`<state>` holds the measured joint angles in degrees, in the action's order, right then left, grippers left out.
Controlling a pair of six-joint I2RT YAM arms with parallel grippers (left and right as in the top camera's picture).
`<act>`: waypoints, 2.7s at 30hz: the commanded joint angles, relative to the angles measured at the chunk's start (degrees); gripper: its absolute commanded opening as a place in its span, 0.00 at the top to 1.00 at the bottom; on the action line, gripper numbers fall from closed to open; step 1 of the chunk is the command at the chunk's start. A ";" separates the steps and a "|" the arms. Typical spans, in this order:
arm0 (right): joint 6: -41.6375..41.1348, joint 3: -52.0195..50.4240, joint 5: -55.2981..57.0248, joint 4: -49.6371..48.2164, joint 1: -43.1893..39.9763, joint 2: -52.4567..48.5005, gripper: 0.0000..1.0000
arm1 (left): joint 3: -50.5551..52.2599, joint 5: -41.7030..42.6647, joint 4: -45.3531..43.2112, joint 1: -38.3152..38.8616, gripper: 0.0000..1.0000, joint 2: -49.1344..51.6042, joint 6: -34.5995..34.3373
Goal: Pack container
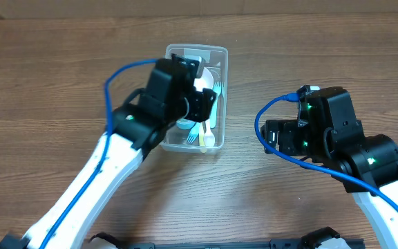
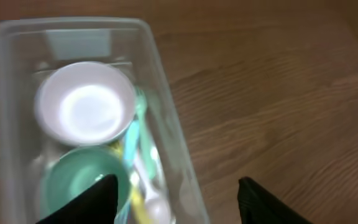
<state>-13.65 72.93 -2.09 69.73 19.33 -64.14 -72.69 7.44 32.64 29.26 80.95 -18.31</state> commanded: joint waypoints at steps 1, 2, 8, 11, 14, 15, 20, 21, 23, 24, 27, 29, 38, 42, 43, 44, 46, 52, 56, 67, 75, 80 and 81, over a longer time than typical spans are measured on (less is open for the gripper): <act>-0.02 0.28 0.55 -0.26 0.04 0.15 0.00 | -3.19 -16.22 9.81 0.13 0.35 -11.41 1.62; -0.02 0.28 0.55 -0.26 0.04 0.15 0.00 | -3.17 -20.39 15.76 0.13 0.33 -15.93 1.66; -0.02 0.28 0.55 -0.26 0.04 0.15 0.00 | -3.17 -16.11 28.74 0.13 0.00 -27.52 -1.07; -0.02 0.28 0.55 -0.26 0.04 0.15 0.00 | -3.17 -13.84 30.64 0.13 0.00 -27.23 -1.01; -0.02 0.28 0.55 -0.26 0.04 0.15 0.00 | -3.15 -14.23 36.17 0.13 0.00 -26.95 1.60; -0.02 0.28 0.55 -0.26 0.04 0.15 0.00 | -3.17 -14.16 36.61 0.13 0.00 -27.02 1.60; -0.02 0.28 0.55 -0.26 0.04 0.15 0.00 | -2.80 -17.62 33.94 -0.28 0.00 -31.61 1.77; -0.02 0.28 0.55 -0.26 0.04 0.15 0.00 | -0.61 -18.51 31.36 -1.18 0.00 -36.20 4.15; -0.02 0.28 0.55 -0.26 0.04 0.15 0.00 | 5.53 -18.36 27.04 -4.26 0.00 -42.42 6.80; -0.02 0.28 0.55 -0.26 0.04 0.15 0.00 | 8.48 -18.36 25.40 -5.97 0.00 -44.83 6.80; -0.02 0.28 0.55 -0.26 0.04 0.15 0.00 | 23.30 -17.14 16.46 -11.47 0.00 -55.15 12.79; -0.02 0.28 0.55 -0.26 0.04 0.15 0.00 | 31.82 -16.15 10.43 -12.44 0.00 -61.37 18.36; -0.02 0.28 0.55 -0.26 0.04 0.15 0.00 | 57.46 -12.02 -2.73 -18.05 0.00 -79.93 17.90; -0.02 0.28 0.55 -0.26 0.04 0.15 0.00 | 63.56 -9.27 -7.76 -17.99 0.00 -80.76 17.86; -0.02 0.28 0.55 -0.26 0.04 0.15 0.00 | 65.31 -8.92 -9.57 -17.99 0.00 -80.76 17.86; -0.02 0.28 0.55 -0.26 0.04 0.15 0.00 | 66.36 -8.85 -11.34 -17.99 0.00 -80.74 17.88; -0.02 0.28 0.55 -0.26 0.04 0.15 0.00 | 66.69 -8.83 -12.76 -17.99 0.00 -80.76 17.88; -0.02 0.28 0.55 -0.26 0.04 0.15 0.00 | 66.69 -8.87 -12.76 -17.99 0.00 -80.67 17.90; -0.02 0.28 0.55 -0.26 0.04 0.15 0.00 | 66.69 -8.87 -12.76 -17.99 0.00 -80.67 17.90; 0.42 -2.58 11.23 -10.69 4.55 7.39 0.00 | 66.69 -8.87 -12.76 -17.99 0.00 -80.67 17.90; 3.02 -35.89 12.57 -39.82 1.86 31.54 0.00 | 66.69 -8.87 -12.76 -17.99 0.00 -80.70 17.90; 3.02 -51.19 12.46 -49.37 1.86 45.07 0.00 | 66.69 -8.87 -12.76 -17.99 0.00 -80.67 17.90; 3.02 -52.59 12.63 -49.44 1.84 47.67 0.00 | 66.69 -8.87 -12.76 -17.99 0.00 -80.67 17.90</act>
<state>-11.05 23.05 9.74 21.67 21.41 -21.65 -6.59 -2.11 20.12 11.57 0.86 -1.06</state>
